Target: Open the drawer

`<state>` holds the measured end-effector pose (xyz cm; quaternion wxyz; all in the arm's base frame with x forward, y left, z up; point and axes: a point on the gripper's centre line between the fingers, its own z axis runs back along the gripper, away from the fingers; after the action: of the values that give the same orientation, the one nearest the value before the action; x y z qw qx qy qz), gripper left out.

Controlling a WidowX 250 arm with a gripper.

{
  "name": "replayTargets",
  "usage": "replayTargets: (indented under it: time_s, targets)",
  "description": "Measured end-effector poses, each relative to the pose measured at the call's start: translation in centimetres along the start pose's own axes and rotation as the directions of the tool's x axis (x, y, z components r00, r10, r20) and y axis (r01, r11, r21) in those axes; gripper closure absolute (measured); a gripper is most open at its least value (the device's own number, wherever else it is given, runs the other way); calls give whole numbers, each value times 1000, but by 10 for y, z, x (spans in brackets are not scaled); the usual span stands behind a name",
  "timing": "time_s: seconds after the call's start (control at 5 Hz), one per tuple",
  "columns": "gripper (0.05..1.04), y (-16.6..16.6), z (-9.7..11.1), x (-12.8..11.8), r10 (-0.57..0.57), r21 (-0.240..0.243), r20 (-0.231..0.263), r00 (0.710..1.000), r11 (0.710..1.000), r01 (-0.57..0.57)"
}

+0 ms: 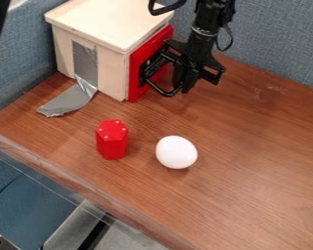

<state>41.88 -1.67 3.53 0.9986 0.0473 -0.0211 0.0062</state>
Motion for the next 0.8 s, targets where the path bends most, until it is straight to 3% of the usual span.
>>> replayTargets:
  time_s: [0.8]
  targets:
    - [953, -40, 9, -4, -20, -114, -23, 1000, 993, 17]
